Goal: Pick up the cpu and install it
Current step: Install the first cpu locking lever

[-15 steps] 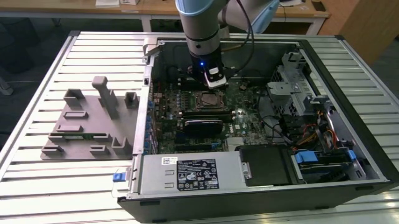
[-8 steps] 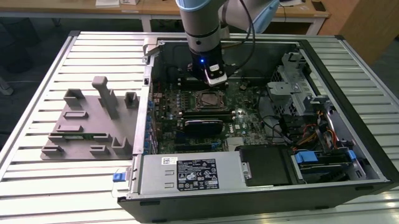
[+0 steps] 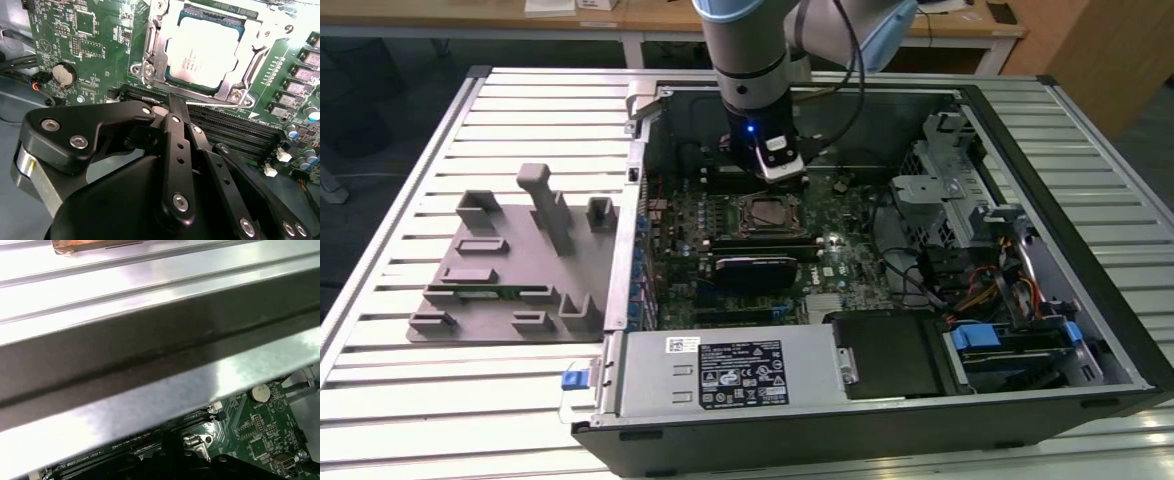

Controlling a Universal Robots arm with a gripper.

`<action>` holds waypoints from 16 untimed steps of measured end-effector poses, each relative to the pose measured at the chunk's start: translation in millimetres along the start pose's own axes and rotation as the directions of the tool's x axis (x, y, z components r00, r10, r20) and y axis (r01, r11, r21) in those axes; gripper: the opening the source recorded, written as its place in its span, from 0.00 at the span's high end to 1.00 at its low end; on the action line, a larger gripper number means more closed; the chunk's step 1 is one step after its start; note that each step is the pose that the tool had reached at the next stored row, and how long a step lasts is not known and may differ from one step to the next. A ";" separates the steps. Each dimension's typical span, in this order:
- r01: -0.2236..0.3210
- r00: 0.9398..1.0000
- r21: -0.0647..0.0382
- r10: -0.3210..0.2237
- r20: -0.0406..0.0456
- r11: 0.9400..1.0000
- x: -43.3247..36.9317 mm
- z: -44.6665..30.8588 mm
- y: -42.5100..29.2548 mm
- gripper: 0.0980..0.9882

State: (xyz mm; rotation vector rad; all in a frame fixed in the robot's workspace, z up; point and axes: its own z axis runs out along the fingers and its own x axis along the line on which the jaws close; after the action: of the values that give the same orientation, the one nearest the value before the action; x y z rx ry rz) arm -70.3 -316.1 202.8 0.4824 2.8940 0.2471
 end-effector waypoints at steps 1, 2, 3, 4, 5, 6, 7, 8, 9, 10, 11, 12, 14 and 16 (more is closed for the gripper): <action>0.000 1.000 0.000 0.000 0.000 1.000 0.7 0.0 0.3 0.99; 0.000 1.000 0.000 0.000 0.001 1.000 1.2 0.1 0.7 0.99; 0.000 1.000 0.000 0.000 0.001 1.000 1.6 0.3 1.1 0.99; -0.001 1.000 0.000 0.001 0.001 1.000 1.8 0.6 1.4 0.99; -0.003 1.000 0.000 0.003 0.001 1.000 1.9 0.8 1.7 0.99; -0.005 1.000 0.001 0.005 0.002 1.000 2.1 1.0 2.3 0.99; -0.007 1.000 0.001 0.007 0.002 1.000 2.3 1.3 2.7 0.99; -0.008 1.000 0.001 0.008 0.002 1.000 2.4 1.3 2.8 0.99; -0.008 1.000 0.001 0.008 0.002 1.000 2.4 1.6 2.9 0.99; -0.008 1.000 0.001 0.008 0.003 1.000 2.5 2.1 2.9 0.99; -0.009 1.000 0.002 0.009 0.003 1.000 2.6 2.5 2.8 0.99; -0.009 1.000 0.002 0.009 0.003 1.000 2.7 3.1 2.6 0.99; -0.009 1.000 0.004 0.009 0.004 1.000 2.9 4.2 2.4 0.99; -0.009 1.000 0.005 0.009 0.005 1.000 3.1 5.3 2.2 0.99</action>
State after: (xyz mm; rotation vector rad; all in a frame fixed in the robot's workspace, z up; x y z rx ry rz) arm -71.4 -312.3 197.5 0.4967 2.8892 0.2395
